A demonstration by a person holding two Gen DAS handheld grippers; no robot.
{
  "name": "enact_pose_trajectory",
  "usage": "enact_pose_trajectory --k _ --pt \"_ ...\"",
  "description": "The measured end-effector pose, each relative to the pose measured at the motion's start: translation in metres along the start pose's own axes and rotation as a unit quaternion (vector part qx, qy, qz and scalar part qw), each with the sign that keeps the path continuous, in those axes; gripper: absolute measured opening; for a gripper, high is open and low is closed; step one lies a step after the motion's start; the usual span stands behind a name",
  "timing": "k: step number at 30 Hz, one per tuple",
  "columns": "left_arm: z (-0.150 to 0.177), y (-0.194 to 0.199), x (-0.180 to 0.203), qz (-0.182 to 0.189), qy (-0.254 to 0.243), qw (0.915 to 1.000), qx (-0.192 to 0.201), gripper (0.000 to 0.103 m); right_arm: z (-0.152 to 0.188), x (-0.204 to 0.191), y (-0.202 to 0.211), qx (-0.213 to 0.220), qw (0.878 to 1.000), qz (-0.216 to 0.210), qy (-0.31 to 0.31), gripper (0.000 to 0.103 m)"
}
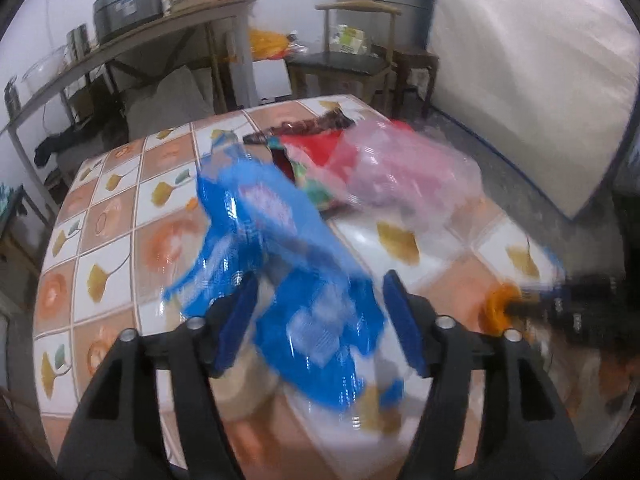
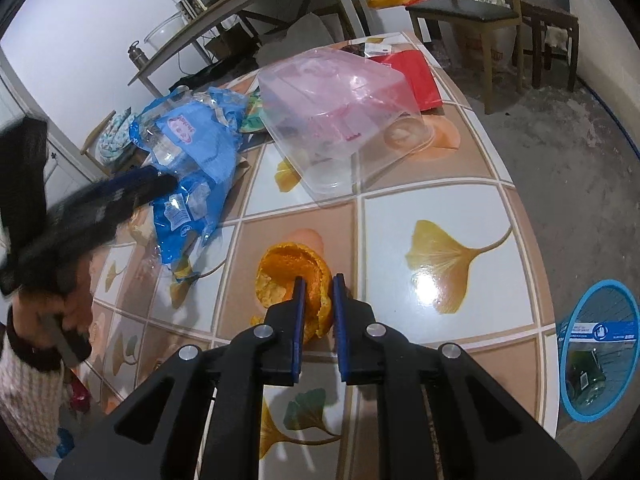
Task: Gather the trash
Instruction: 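Grasp the blue snack bag with the left tool and lift it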
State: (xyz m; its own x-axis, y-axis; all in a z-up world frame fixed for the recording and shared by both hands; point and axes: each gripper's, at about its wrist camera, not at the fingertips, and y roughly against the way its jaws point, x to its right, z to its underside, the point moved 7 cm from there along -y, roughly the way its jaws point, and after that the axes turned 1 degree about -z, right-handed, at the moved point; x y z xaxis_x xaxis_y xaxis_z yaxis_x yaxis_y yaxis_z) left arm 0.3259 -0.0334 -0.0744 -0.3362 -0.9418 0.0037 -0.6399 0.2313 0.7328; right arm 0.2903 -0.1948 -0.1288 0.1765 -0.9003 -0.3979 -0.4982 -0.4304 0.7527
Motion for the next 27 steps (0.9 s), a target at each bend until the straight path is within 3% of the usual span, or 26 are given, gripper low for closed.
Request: enact_pose_trajectory --k 4,6,7,9,14,21,24,27 --pt "-0.018 -0.016 -0.016 0.005 0.066 0.9977 -0.010 0.057 0.002 0.001 0.000 0.003 1.000 -0.007 -0.005 0.013" --pt "-0.020 -0.022 -0.020 0.003 0.080 0.9966 -0.020 0.031 0.002 0.003 0.000 0.003 1.000 -0.011 -0.008 0.013" --pt "-0.020 -0.024 -0.021 0.006 0.087 0.9958 -0.026 0.024 0.002 0.003 0.000 0.004 1.000 -0.012 -0.009 0.013" --pt "-0.018 -0.027 -0.022 0.019 0.109 0.9932 -0.036 0.000 0.002 0.003 0.000 0.006 1.000 -0.012 -0.008 0.013" --pt "-0.014 0.004 -0.014 0.031 0.106 0.9939 -0.006 0.000 0.003 0.005 0.001 0.012 1.000 -0.015 -0.010 0.013" --pt "-0.004 0.108 0.017 0.103 0.094 0.9867 0.083 0.000 0.005 0.001 0.021 0.029 0.999 -0.010 -0.009 0.013" --pt "0.020 0.147 0.028 0.132 0.097 0.9806 0.108 0.000 0.010 -0.003 0.034 0.038 0.999 -0.008 -0.003 0.013" --pt "0.054 0.159 0.033 0.155 0.130 0.9747 0.096 0.000 0.016 -0.006 0.047 0.045 0.999 -0.008 -0.004 0.013"
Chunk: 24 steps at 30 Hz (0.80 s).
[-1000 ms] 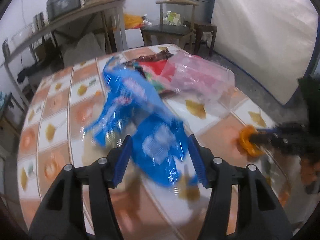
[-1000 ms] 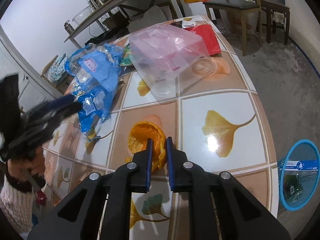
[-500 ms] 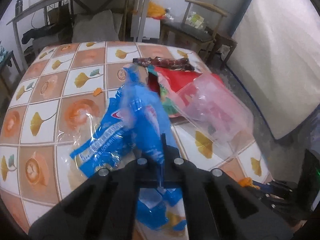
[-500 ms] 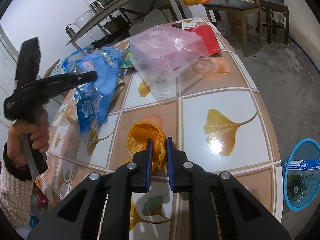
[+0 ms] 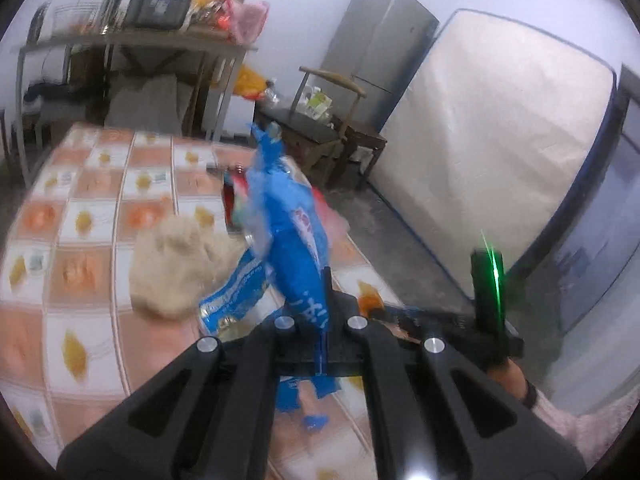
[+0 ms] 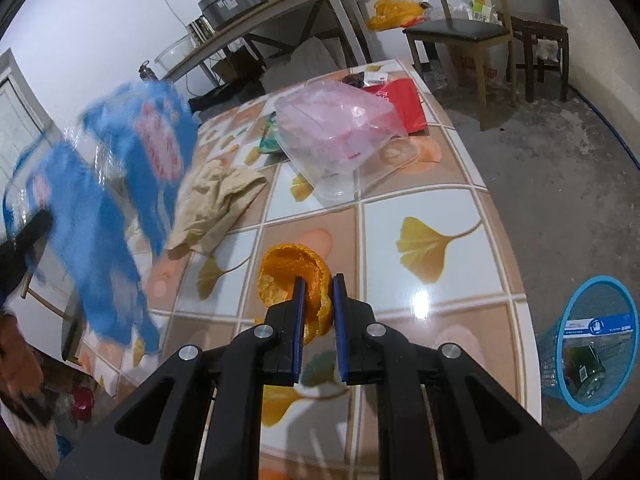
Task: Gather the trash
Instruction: 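Grasp the blue snack bag with the left tool and lift it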
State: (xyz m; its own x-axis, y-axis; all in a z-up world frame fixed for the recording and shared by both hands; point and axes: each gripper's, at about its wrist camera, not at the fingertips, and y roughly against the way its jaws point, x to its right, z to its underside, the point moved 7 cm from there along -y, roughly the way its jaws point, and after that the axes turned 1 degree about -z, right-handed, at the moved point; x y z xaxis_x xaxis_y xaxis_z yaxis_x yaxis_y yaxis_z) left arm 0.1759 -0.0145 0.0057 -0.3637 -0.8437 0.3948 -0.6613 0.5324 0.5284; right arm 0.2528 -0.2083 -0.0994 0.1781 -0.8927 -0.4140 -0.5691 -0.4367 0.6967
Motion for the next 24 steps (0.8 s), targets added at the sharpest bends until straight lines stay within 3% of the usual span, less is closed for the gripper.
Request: enact_pose_trajectory --k 4,7,8,10,12,15,19,22,24 --pt "0.054 -0.004 -0.015 -0.018 0.046 0.9979 -0.042 0.000 0.012 0.000 0.010 -0.001 1.000 -0.001 -0.007 0.013" --pt "0.094 -0.017 -0.030 -0.054 0.055 0.9941 -0.077 0.000 0.024 -0.001 0.008 -0.012 1.000 0.000 -0.010 0.013" --pt "0.104 -0.022 -0.035 -0.066 0.052 0.9925 -0.089 0.002 0.028 -0.002 0.006 -0.017 1.000 0.002 -0.010 0.013" --pt "0.115 -0.024 -0.040 -0.076 0.051 0.9909 -0.099 0.018 0.033 -0.002 0.004 -0.024 1.000 0.003 -0.011 0.013" --pt "0.113 -0.017 -0.039 -0.080 0.040 0.9920 -0.089 0.054 0.037 -0.002 0.002 -0.028 1.000 0.005 -0.013 0.013" --pt "0.106 0.002 -0.031 -0.083 0.003 0.9943 -0.066 0.068 0.040 -0.004 0.002 -0.030 0.999 0.006 -0.013 0.013" --pt "0.095 0.030 -0.026 -0.100 -0.031 0.9940 -0.034 0.069 0.040 -0.009 -0.001 -0.031 0.999 0.006 -0.011 0.013" --pt "0.078 0.051 -0.007 -0.074 -0.060 0.9954 0.012 0.070 0.041 -0.012 -0.004 -0.033 0.999 0.008 -0.006 0.013" --pt "0.072 0.053 0.004 -0.051 -0.077 0.9955 0.023 0.074 0.041 -0.013 -0.006 -0.037 0.999 0.008 -0.005 0.013"
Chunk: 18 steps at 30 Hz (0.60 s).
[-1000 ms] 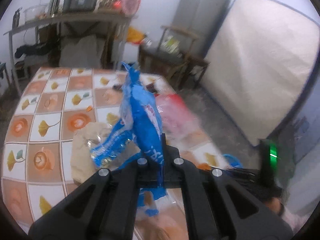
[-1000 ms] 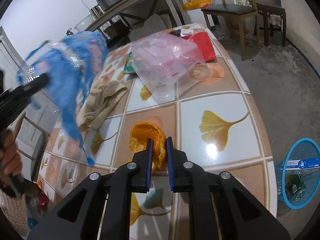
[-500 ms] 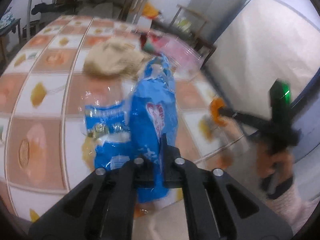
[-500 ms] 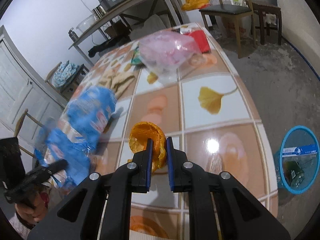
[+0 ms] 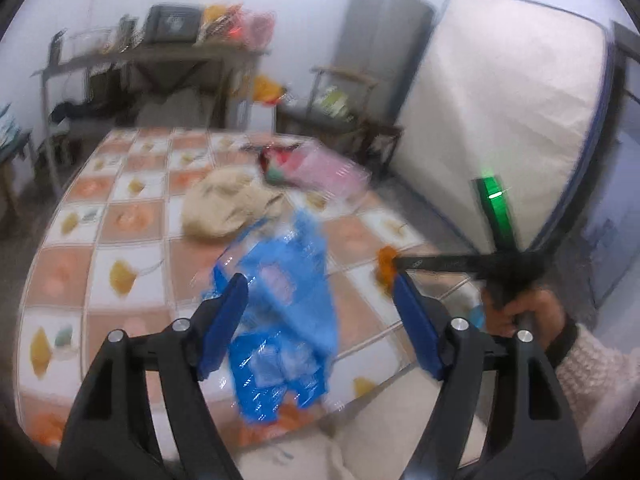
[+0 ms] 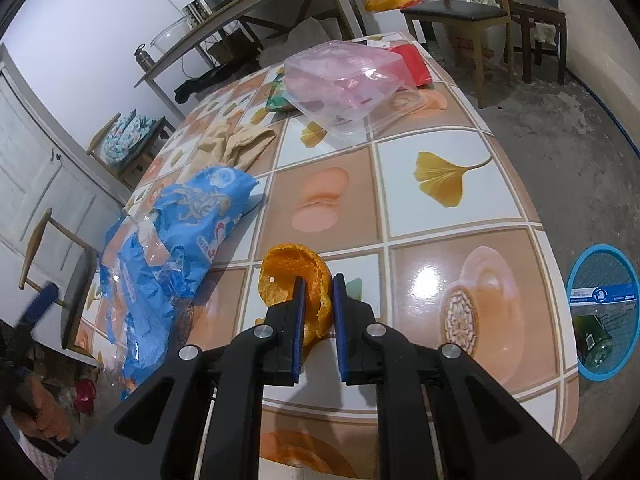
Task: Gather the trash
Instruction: 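Grasp the blue snack bag with the left tool and lift it, then hold the blue bag in the left tool while the right tool holds the orange peel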
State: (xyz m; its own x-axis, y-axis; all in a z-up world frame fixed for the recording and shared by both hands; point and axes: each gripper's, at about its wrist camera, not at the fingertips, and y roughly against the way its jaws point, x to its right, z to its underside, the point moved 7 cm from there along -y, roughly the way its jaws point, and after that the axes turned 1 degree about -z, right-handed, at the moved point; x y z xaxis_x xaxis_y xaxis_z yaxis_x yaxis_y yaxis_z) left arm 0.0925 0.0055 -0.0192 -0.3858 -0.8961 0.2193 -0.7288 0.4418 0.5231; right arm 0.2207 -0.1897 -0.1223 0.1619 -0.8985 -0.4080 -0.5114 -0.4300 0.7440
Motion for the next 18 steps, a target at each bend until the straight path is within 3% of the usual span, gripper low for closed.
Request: enact_pose_trajectory --k 3,9,13,18 --pt "0.000 -0.021 0.013 0.014 -0.039 0.9989 -0.024 0.076 0.001 0.000 -0.003 -0.004 1.000 0.000 0.000 0.013" --pt "0.011 -0.083 0.002 -0.024 -0.097 0.9921 -0.076 0.076 0.001 0.000 -0.004 -0.005 1.000 -0.004 0.002 0.013" --pt "0.020 -0.110 -0.022 -0.047 -0.091 0.9867 -0.126 0.076 0.001 0.000 -0.006 -0.007 1.000 -0.007 0.005 0.013" --pt "0.029 -0.127 -0.040 -0.049 -0.073 0.9832 -0.160 0.076 -0.001 -0.002 -0.009 -0.009 1.000 -0.013 0.009 0.013"
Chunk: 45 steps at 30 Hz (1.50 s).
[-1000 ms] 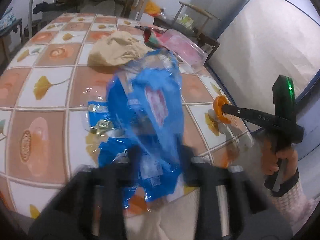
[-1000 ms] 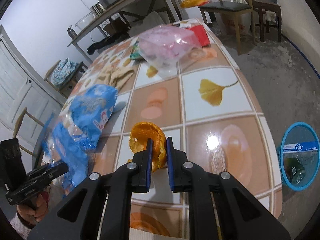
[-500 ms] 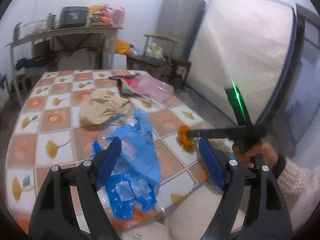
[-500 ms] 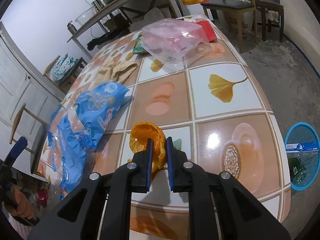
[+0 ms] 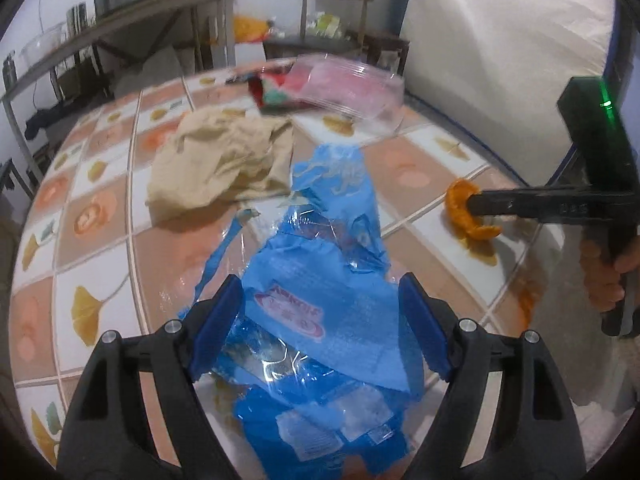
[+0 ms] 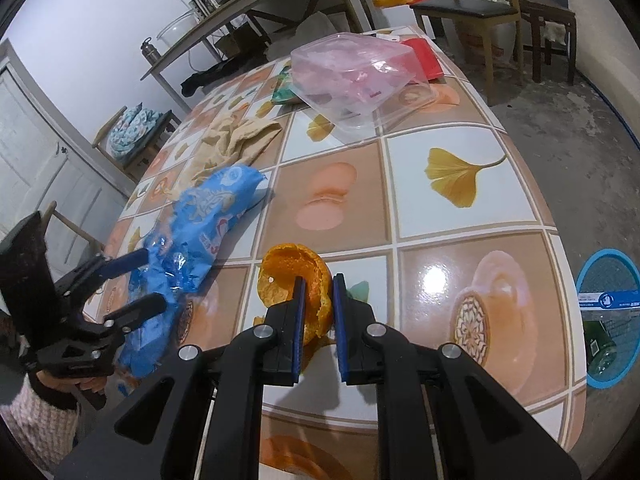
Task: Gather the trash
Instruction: 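Hold the blue bag in the left tool while the right tool holds the orange peel, then carry the blue bag and orange peel over the blue wastebasket with both tools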
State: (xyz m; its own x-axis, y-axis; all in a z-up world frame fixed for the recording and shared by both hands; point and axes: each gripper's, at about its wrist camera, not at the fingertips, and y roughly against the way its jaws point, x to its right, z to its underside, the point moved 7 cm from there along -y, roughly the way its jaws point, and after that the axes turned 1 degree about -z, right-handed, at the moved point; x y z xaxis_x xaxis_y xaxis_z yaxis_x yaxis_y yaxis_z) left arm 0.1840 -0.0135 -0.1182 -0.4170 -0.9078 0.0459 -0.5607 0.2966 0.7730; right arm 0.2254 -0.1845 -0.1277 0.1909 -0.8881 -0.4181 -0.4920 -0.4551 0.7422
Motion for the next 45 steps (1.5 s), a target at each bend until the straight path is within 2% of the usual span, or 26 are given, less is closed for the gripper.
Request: enact_pose_trajectory --k 5,9,13,16,21,30,35,45 --pt "0.008 -0.012 0.005 0.007 -0.015 0.9996 -0.025 0.078 -0.002 0.000 -0.004 -0.003 1.000 -0.004 0.000 0.014" --pt "0.013 -0.015 0.017 -0.005 -0.053 0.9980 -0.035 0.081 -0.003 0.001 -0.005 -0.004 1.000 -0.006 -0.001 0.014" --pt "0.013 -0.014 0.020 -0.003 -0.056 0.9975 -0.043 0.081 -0.003 0.002 -0.004 -0.004 1.000 -0.008 -0.002 0.014" --pt "0.011 -0.013 0.016 -0.009 -0.049 0.9976 -0.048 0.073 -0.003 0.002 -0.004 -0.004 1.000 -0.009 -0.004 0.014" --pt "0.009 -0.011 0.004 -0.024 -0.030 0.9979 -0.052 0.047 -0.003 0.003 -0.004 -0.003 1.000 -0.011 -0.006 0.014" --pt "0.007 -0.009 -0.010 -0.046 -0.002 0.9975 -0.054 0.011 -0.001 0.004 -0.005 0.001 1.000 -0.010 -0.009 0.013" --pt "0.003 0.000 -0.011 -0.045 0.012 0.9980 -0.044 0.007 -0.001 0.006 0.001 0.008 1.000 -0.006 -0.010 0.013" --pt "-0.010 0.043 0.008 -0.024 0.031 0.9992 -0.010 0.006 -0.004 0.015 0.030 0.039 0.999 -0.015 -0.018 0.013"
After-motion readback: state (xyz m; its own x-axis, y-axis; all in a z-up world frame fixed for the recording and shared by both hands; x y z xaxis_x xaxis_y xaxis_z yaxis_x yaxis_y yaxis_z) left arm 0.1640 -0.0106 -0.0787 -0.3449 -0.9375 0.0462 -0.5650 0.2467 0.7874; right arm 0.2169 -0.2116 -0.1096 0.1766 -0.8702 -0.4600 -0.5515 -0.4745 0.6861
